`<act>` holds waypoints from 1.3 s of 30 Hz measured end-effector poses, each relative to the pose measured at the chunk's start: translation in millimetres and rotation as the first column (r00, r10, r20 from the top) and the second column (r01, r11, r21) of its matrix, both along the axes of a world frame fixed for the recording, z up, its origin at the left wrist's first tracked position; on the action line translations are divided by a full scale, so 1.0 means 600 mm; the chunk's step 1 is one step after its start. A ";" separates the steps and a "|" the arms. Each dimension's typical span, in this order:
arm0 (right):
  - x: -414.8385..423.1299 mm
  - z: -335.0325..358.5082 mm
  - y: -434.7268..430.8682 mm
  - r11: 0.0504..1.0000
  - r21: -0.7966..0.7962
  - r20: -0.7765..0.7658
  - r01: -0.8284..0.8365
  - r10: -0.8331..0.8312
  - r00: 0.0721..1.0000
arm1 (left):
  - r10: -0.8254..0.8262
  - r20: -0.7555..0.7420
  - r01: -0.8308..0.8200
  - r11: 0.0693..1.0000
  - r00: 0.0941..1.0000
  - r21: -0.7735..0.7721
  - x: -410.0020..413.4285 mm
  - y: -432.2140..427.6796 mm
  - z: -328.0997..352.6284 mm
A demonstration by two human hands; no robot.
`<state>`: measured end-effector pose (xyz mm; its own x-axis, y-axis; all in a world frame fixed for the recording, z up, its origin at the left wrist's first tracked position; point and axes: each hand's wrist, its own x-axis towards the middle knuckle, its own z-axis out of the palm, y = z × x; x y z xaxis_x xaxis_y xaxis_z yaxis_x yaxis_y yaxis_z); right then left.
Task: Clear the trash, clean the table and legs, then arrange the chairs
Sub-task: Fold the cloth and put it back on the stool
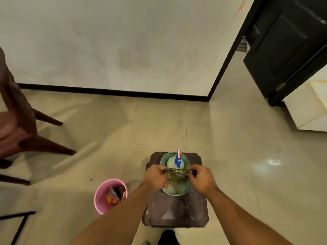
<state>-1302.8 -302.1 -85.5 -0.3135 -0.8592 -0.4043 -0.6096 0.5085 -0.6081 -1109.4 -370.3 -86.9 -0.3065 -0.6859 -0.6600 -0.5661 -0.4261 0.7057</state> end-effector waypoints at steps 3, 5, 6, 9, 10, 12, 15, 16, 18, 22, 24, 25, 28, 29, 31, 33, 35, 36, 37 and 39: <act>-0.006 -0.036 -0.003 0.999 0.046 0.017 -0.007 0.006 1.000 | -0.002 0.031 0.000 0.998 1.000 0.057 0.000 0.006 -0.028; -0.006 -0.068 -0.004 0.996 0.092 0.029 -0.018 0.015 0.999 | -0.029 0.058 0.025 0.998 0.998 0.057 -0.001 0.011 -0.046; -0.004 -0.070 -0.002 0.995 0.099 0.030 -0.018 0.015 0.999 | -0.067 0.068 0.064 0.997 0.995 0.044 0.000 0.013 -0.048; 0.005 -0.098 0.017 0.992 0.097 -0.029 -0.081 0.084 0.996 | -0.192 0.118 0.188 0.981 0.974 0.043 0.012 0.033 -0.082; 0.008 -0.107 0.027 0.988 0.105 -0.048 -0.115 0.120 0.992 | -0.235 0.143 0.231 0.972 0.961 0.045 0.017 0.042 -0.094; 0.019 -0.123 0.055 0.970 0.154 -0.089 -0.189 0.204 0.975 | -0.376 0.257 0.375 0.925 0.890 0.055 0.028 0.067 -0.107; 0.032 -0.135 0.088 0.918 0.260 -0.139 -0.301 0.344 0.929 | -0.436 0.347 0.455 0.890 0.830 0.029 0.038 0.101 -0.112; 0.033 -0.137 0.092 0.903 0.286 -0.152 -0.322 0.374 0.915 | -0.460 0.362 0.485 0.874 0.811 0.024 0.039 0.106 -0.118; 0.035 -0.136 0.102 0.886 0.324 -0.162 -0.331 0.397 0.903 | -0.513 0.410 0.558 0.830 0.754 0.012 0.044 0.116 -0.130; 0.047 -0.115 0.115 0.860 0.372 -0.176 -0.349 0.435 0.883 | -0.589 0.475 0.661 0.750 0.653 0.021 0.055 0.132 -0.113; 0.058 -0.094 0.119 0.860 0.378 -0.197 -0.342 0.436 0.878 | -0.569 0.497 0.662 0.749 0.655 -0.015 0.067 0.143 -0.093; 0.064 -0.083 0.120 0.862 0.376 -0.204 -0.339 0.434 0.877 | -0.547 0.507 0.651 0.758 0.666 -0.037 0.073 0.149 -0.083; 0.090 -0.054 0.125 0.868 0.341 -0.236 -0.360 0.450 0.861 | -0.452 0.534 0.598 0.791 0.714 -0.129 0.099 0.165 -0.054; 0.109 -0.038 0.128 0.865 0.321 -0.241 -0.386 0.468 0.850 | -0.404 0.544 0.569 0.804 0.735 -0.172 0.116 0.176 -0.040; 0.142 -0.022 0.132 0.857 0.281 -0.242 -0.432 0.499 0.832 | -0.323 0.559 0.524 0.815 0.764 -0.247 0.141 0.194 -0.016; 0.189 -0.009 0.139 0.821 0.238 -0.257 -0.520 0.569 0.781 | -0.235 0.588 0.483 0.819 0.774 -0.309 0.180 0.219 0.014; 0.247 0.001 0.151 0.751 0.223 -0.281 -0.622 0.661 0.696 | -0.154 0.614 0.440 0.829 0.774 -0.346 0.234 0.253 0.034; 0.280 0.006 0.157 0.705 0.220 -0.304 -0.674 0.706 0.639 | -0.113 0.625 0.412 0.838 0.772 -0.358 0.267 0.274 0.039; 0.311 0.010 0.164 0.661 0.216 -0.329 -0.719 0.742 0.584 | -0.065 0.634 0.378 0.848 0.771 -0.372 0.298 0.297 0.041; 0.386 0.018 0.186 0.570 0.207 -0.363 -0.795 0.799 0.479 | 0.044 0.649 0.283 0.876 0.759 -0.391 0.372 0.353 0.042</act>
